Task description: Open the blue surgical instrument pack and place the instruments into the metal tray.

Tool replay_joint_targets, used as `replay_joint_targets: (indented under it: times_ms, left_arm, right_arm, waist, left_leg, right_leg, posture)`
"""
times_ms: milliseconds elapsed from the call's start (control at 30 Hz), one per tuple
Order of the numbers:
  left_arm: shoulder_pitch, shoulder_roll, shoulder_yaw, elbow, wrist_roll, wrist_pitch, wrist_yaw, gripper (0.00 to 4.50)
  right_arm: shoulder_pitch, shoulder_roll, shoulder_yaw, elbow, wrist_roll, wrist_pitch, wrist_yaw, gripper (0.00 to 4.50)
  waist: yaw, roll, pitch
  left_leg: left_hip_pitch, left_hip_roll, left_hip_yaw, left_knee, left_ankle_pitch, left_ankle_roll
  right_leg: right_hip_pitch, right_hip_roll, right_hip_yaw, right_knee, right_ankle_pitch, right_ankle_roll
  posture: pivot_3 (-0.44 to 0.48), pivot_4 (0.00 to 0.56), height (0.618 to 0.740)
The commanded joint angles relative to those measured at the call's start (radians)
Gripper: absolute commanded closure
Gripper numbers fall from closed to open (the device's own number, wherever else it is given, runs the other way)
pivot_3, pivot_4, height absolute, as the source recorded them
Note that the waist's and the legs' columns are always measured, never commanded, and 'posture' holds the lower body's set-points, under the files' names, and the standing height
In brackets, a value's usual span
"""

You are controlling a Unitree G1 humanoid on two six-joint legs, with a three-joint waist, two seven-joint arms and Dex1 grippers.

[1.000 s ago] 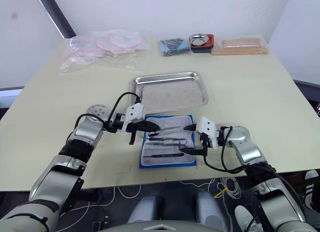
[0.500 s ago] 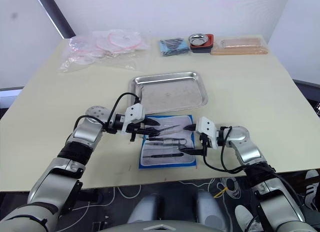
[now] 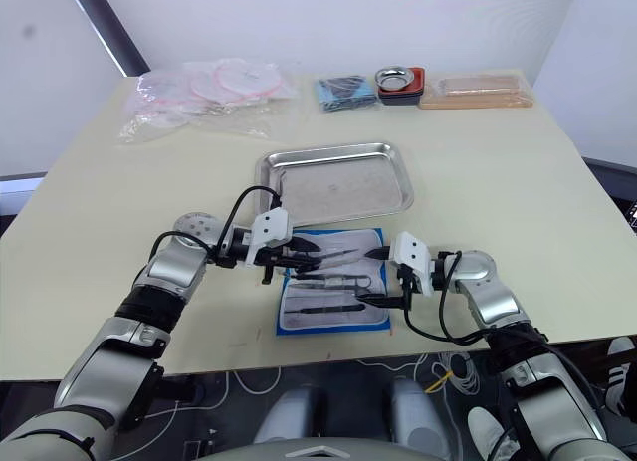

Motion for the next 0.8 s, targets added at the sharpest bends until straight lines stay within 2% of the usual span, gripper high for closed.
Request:
replay_joint_targets:
  times_ms: [33, 467, 800]
  left_arm:
    - [0.018, 0.007, -0.015, 0.001, 0.01, 0.009, -0.006, 3.36]
    - [-0.014, -0.021, -0.004, 0.122, 0.038, -0.047, 0.067, 3.36]
    - [0.019, -0.015, -0.009, 0.049, -0.004, 0.018, 0.001, 3.36]
  right_arm:
    - [0.051, -0.011, 0.06, 0.127, -0.102, 0.047, -0.039, 0.0]
    - [0.056, -0.011, 0.063, 0.121, -0.102, 0.049, -0.042, 0.0]
    - [0.055, -0.013, 0.061, 0.124, -0.102, 0.047, -0.043, 0.0]
  waist:
    - [0.0, 0.0, 0.0]
    - [0.001, 0.001, -0.001]
    - [0.0, 0.001, -0.001]
  left_leg:
    - [0.0, 0.0, 0.0, 0.0, 0.0, 0.0]
    - [0.002, 0.0, 0.0, 0.0, 0.0, 0.0]
    - [0.002, 0.001, 0.0, 0.0, 0.0, 0.0]
  right_leg:
    - [0.0, 0.0, 0.0, 0.0, 0.0, 0.0]
    - [0.001, 0.0, 0.0, 0.0, 0.0, 0.0]
    - [0.001, 0.0, 0.0, 0.0, 0.0, 0.0]
  posture:
    - [0.0, 0.15, 0.74]
    - [0.0, 0.15, 0.74]
    - [0.0, 0.15, 0.74]
